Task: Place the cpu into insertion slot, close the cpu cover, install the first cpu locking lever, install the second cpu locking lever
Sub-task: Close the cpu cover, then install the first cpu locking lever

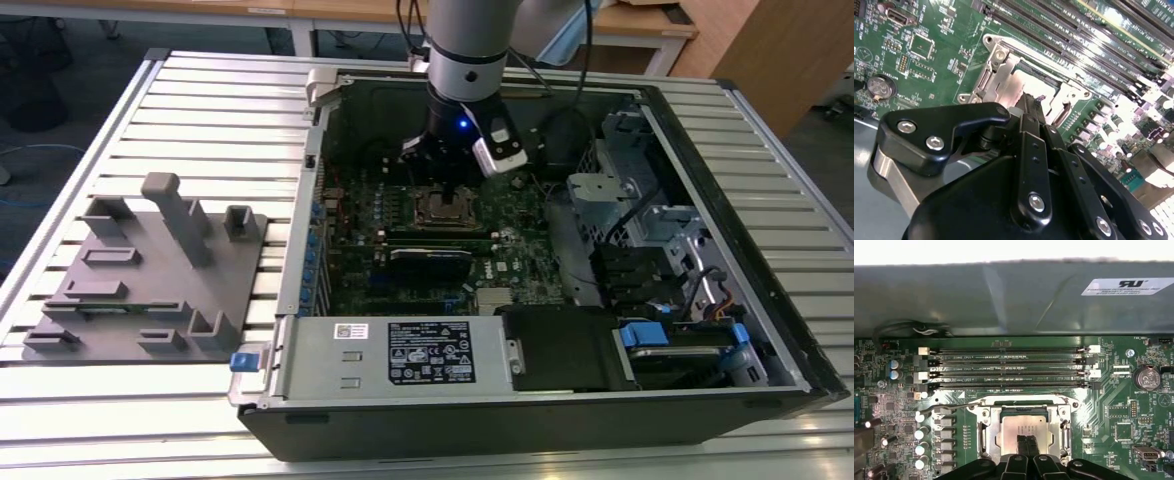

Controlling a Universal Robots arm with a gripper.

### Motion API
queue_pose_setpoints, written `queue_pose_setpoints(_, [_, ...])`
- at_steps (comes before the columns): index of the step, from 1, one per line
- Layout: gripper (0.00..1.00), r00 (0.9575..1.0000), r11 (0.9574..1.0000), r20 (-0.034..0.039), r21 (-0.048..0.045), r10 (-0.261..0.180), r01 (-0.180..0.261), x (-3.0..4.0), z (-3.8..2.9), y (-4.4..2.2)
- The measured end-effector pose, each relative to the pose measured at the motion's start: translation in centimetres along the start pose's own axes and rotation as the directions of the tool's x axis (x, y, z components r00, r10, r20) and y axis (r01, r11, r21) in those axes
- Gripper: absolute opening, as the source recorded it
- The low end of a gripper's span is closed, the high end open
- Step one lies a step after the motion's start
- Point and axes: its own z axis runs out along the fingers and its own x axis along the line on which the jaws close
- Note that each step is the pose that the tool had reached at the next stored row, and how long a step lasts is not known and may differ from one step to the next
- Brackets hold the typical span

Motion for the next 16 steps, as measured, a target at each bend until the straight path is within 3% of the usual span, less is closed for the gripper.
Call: queue_pose_setpoints(16, [0.11, 1.0, 1.0, -0.0022, -0.0002, 0.0, 0.0, -0.01, -0.8, 0.01])
